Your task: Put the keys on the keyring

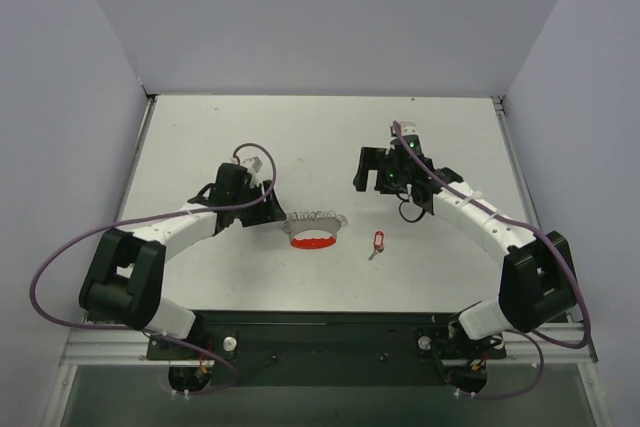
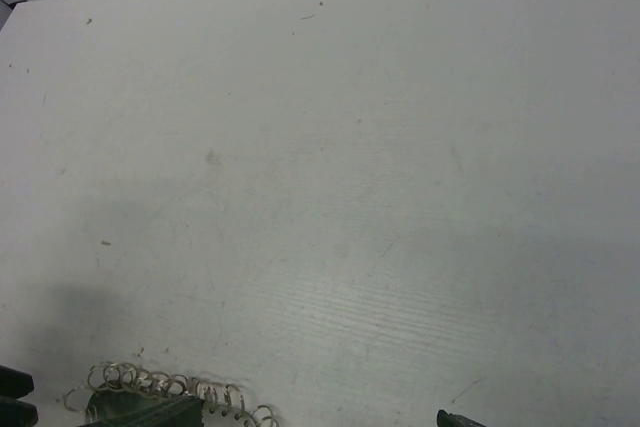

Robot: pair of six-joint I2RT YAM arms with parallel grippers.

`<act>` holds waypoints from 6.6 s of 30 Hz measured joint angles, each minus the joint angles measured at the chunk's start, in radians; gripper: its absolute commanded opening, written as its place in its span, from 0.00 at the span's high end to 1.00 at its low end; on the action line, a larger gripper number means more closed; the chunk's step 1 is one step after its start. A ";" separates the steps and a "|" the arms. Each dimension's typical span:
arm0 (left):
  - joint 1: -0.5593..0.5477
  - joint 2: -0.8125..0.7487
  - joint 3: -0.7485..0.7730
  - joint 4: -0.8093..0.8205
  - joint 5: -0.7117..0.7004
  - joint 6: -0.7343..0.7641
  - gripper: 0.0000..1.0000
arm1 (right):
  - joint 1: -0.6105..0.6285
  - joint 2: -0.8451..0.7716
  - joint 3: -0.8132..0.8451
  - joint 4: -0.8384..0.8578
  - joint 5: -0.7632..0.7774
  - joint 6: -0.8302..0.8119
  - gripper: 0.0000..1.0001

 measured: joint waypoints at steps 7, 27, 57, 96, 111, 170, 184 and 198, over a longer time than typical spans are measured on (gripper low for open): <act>-0.005 0.064 0.014 0.000 -0.023 0.004 0.44 | 0.000 0.027 0.000 0.000 -0.024 0.000 0.03; -0.012 0.186 0.085 0.002 -0.002 0.040 0.66 | 0.000 0.046 0.026 -0.007 -0.043 -0.004 0.04; -0.041 -0.180 0.088 0.132 0.054 -0.074 1.00 | 0.071 -0.079 0.089 -0.035 -0.170 -0.076 0.04; -0.151 -0.439 -0.017 0.605 0.277 -0.129 1.00 | 0.118 -0.229 0.209 0.068 -0.618 -0.198 0.39; -0.151 -0.456 -0.036 0.748 0.331 -0.177 1.00 | 0.157 -0.183 0.262 0.034 -0.770 -0.198 0.55; -0.161 -0.463 0.014 0.629 0.399 -0.065 0.20 | 0.190 -0.178 0.278 -0.163 -0.656 -0.242 1.00; -0.189 -0.471 0.132 0.202 0.333 0.201 0.20 | 0.241 -0.181 0.363 -0.488 -0.482 -0.261 1.00; -0.359 -0.417 0.167 -0.001 0.311 0.385 0.32 | 0.350 0.023 0.640 -0.917 -0.241 -0.292 1.00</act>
